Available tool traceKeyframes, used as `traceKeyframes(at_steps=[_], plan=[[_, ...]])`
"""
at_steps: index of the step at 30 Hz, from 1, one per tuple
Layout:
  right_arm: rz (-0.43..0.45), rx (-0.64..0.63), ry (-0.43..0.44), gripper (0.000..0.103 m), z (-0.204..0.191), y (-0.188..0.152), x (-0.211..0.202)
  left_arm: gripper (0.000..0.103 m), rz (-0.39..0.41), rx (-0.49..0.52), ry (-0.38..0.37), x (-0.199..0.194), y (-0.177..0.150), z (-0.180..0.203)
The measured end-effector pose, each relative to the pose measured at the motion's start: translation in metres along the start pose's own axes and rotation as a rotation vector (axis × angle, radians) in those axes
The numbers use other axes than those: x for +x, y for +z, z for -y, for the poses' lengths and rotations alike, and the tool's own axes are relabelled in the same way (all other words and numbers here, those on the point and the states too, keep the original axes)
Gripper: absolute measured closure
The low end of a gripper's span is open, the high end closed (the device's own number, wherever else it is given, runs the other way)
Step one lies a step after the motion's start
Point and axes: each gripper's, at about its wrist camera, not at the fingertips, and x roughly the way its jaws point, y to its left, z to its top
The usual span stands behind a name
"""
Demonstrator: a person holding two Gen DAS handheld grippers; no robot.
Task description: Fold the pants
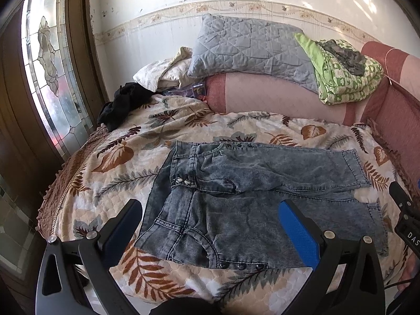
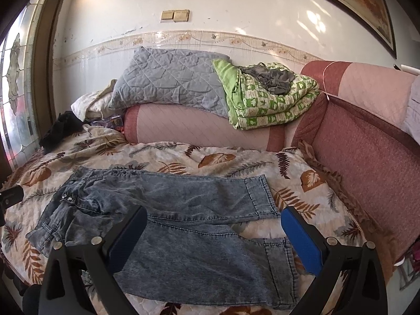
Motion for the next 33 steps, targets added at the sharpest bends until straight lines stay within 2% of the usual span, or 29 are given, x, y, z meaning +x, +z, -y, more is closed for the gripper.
traceKeyframes(at_steps=[14, 18, 20, 24, 27, 30, 33], plan=[[-0.023, 0.006, -0.008, 0.0, 0.005, 0.001, 0.019, 0.0, -0.016, 0.023, -0.006, 0.017, 0.005, 0.009], [-0.061, 0.019, 0.026, 0.0, 0.011, -0.001, 0.03, 0.0, -0.045, 0.043, -0.009, 0.031, 0.01, 0.003], [-0.09, 0.035, 0.043, 0.0, 0.02, -0.002, 0.039, 0.0, -0.083, 0.039, -0.012, 0.046, 0.015, -0.008], [-0.148, 0.061, 0.038, 0.0, 0.057, -0.004, 0.069, 0.0, -0.15, 0.04, 0.091, 0.092, 0.029, -0.044], [-0.224, 0.108, 0.064, 0.0, 0.091, -0.004, 0.098, 0.0, -0.226, 0.024, 0.146, 0.132, 0.039, -0.073], [-0.297, 0.172, 0.096, 0.0, 0.124, -0.007, 0.13, 0.0, -0.292, 0.001, 0.162, 0.172, 0.048, -0.098], [-0.334, 0.193, 0.09, 0.0, 0.149, -0.01, 0.165, 0.0, -0.352, -0.031, 0.154, 0.209, 0.057, -0.116]])
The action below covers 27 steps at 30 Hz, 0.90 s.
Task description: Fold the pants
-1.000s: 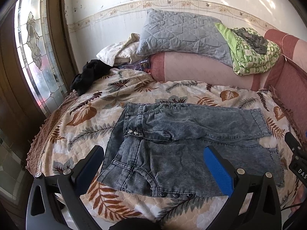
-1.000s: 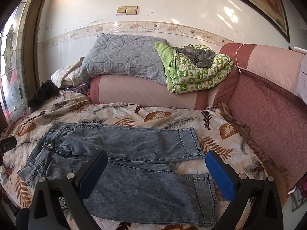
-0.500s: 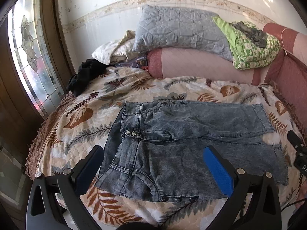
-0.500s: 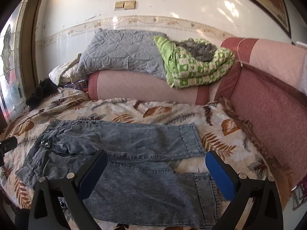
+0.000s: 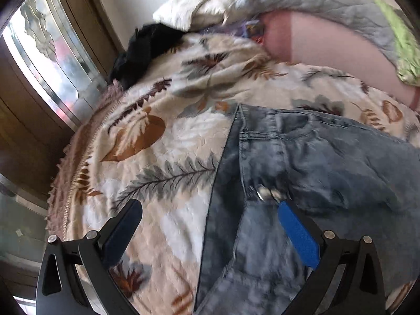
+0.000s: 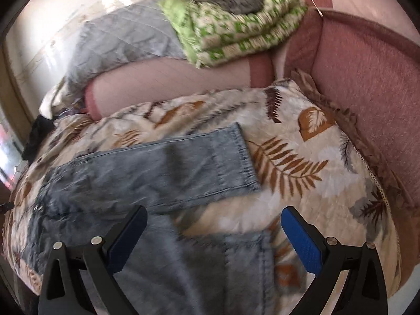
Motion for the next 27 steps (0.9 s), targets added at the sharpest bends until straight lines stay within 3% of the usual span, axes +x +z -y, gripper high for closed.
traceKeyframes(at_steps=[9, 12, 18, 26, 27], plan=[[-0.048, 0.066, 0.031, 0.0, 0.032, 0.073, 0.085, 0.0, -0.068, -0.041, -0.001, 0.068, 0.071, -0.008], [-0.061, 0.09, 0.044, 0.0, 0.031, 0.09, 0.11, 0.0, -0.11, -0.086, -0.04, 0.09, 0.09, -0.016], [-0.074, 0.123, 0.053, 0.0, 0.029, 0.106, 0.141, 0.0, -0.145, -0.148, -0.061, 0.116, 0.117, -0.021], [-0.075, 0.153, 0.066, 0.0, 0.031, 0.117, 0.16, 0.002, -0.187, -0.116, -0.08, 0.154, 0.136, 0.022], [-0.076, 0.161, 0.07, 0.0, 0.032, 0.118, 0.163, 0.008, -0.195, -0.114, -0.08, 0.161, 0.137, 0.026]])
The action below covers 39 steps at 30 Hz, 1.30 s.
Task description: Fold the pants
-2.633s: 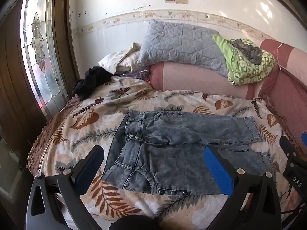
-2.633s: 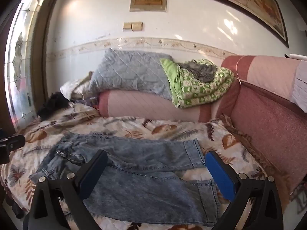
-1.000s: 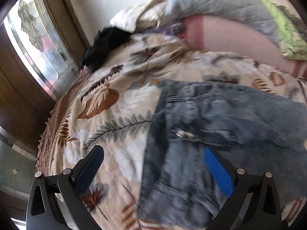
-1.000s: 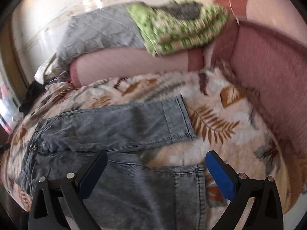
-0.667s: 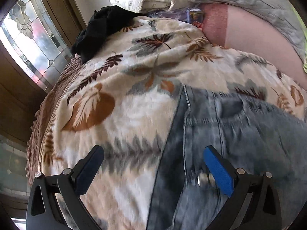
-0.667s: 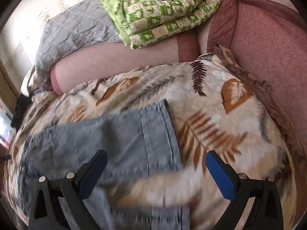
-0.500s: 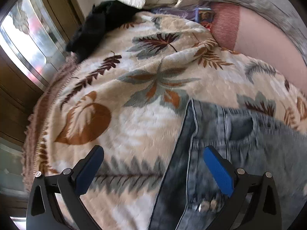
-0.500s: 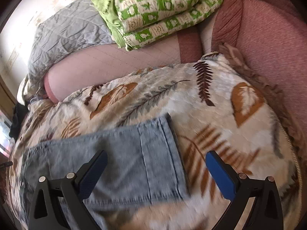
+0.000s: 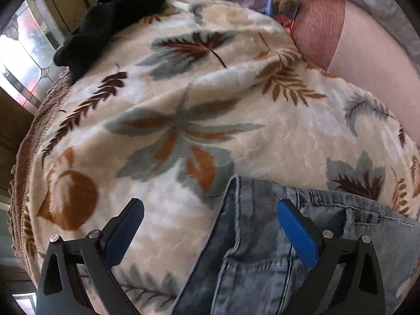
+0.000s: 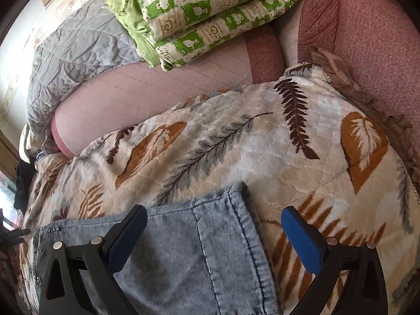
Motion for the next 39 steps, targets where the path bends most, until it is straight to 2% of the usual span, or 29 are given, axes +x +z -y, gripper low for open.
traceKeyframes(at_steps=[1, 3, 5, 7, 8, 10, 14, 16, 17, 20, 23, 31, 35, 39], plan=[[0.0, 0.01, 0.007, 0.0, 0.002, 0.002, 0.001, 0.023, -0.013, -0.003, -0.014, 0.006, 0.001, 0.003], [0.006, 0.028, 0.017, 0.0, 0.006, 0.005, 0.003, 0.041, -0.063, -0.016, -0.05, 0.022, 0.001, 0.01], [0.007, 0.039, 0.025, 0.0, 0.011, 0.009, 0.006, 0.043, -0.046, -0.002, -0.03, 0.026, -0.001, 0.017], [0.009, 0.056, 0.039, 0.001, 0.016, 0.012, 0.009, 0.059, -0.006, 0.043, -0.031, 0.023, -0.003, 0.026], [0.01, 0.06, 0.048, 0.001, 0.018, 0.014, 0.011, 0.062, 0.009, 0.063, -0.027, 0.021, -0.004, 0.03], [0.013, 0.058, 0.061, 0.006, 0.02, 0.015, 0.013, 0.083, 0.031, 0.107, -0.039, 0.018, -0.007, 0.037], [-0.019, 0.046, 0.061, 0.017, 0.018, 0.019, 0.031, 0.085, 0.065, 0.166, -0.008, 0.015, -0.012, 0.05], [-0.069, 0.025, 0.038, 0.033, 0.013, 0.017, 0.048, 0.086, 0.073, 0.167, -0.007, 0.014, -0.011, 0.049], [-0.098, 0.006, 0.005, 0.053, 0.009, 0.016, 0.057, 0.086, 0.079, 0.162, -0.01, 0.012, -0.012, 0.049], [-0.127, -0.05, -0.07, 0.075, 0.002, 0.01, 0.068, 0.087, 0.11, 0.156, -0.017, -0.002, -0.02, 0.047], [-0.064, -0.07, -0.036, 0.08, 0.001, 0.005, 0.047, 0.087, 0.16, 0.161, -0.034, -0.029, -0.025, 0.049], [0.113, -0.069, 0.052, 0.08, 0.006, -0.018, -0.059, 0.088, 0.304, 0.167, -0.15, -0.117, -0.058, 0.021], [0.141, -0.025, 0.09, 0.08, 0.02, -0.044, -0.1, 0.087, 0.352, 0.168, -0.186, -0.154, -0.094, -0.002], [0.15, 0.034, 0.151, 0.08, 0.043, -0.088, -0.14, 0.087, 0.382, 0.171, -0.208, -0.181, -0.145, -0.027]])
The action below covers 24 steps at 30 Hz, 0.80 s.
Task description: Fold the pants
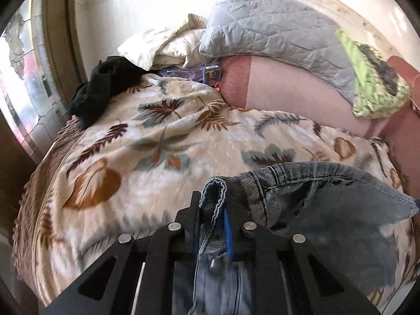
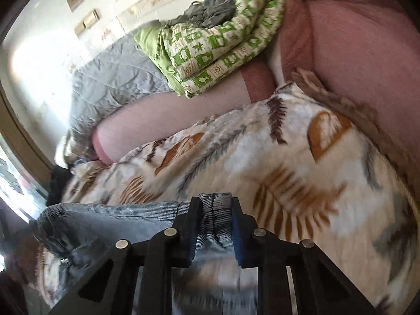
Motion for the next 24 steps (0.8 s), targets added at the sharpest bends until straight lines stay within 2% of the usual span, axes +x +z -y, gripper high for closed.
traceKeyframes(at_steps=[3, 6, 12, 14, 17, 19, 22, 24], plan=[[0.001, 0.025, 0.038, 0.08, 0.011, -0.032, -0.036, 0.087, 0.002, 0.012, 0.011, -0.031, -0.045, -0.009], [-0.007, 0.048, 0.058, 0.08, 0.023, -0.066, -0.064, 0.087, -0.021, 0.016, 0.03, -0.041, -0.085, -0.018], [-0.078, 0.096, 0.06, 0.08, 0.051, -0.132, -0.088, 0.087, -0.132, -0.02, 0.056, -0.026, -0.162, -0.033], [-0.112, 0.102, 0.047, 0.08, 0.061, -0.151, -0.088, 0.087, -0.139, -0.028, 0.08, -0.019, -0.176, -0.035], [-0.195, 0.091, -0.024, 0.079, 0.071, -0.174, -0.077, 0.087, -0.116, -0.04, 0.099, -0.019, -0.183, -0.035], [-0.263, 0.14, -0.013, 0.073, 0.083, -0.185, -0.072, 0.087, -0.109, -0.054, 0.104, -0.021, -0.183, -0.035], [-0.218, 0.161, -0.011, 0.059, 0.089, -0.182, -0.084, 0.084, -0.108, -0.076, 0.127, -0.029, -0.184, -0.035], [-0.177, 0.19, 0.017, 0.042, 0.09, -0.176, -0.091, 0.084, -0.097, -0.097, 0.141, -0.038, -0.185, -0.037]])
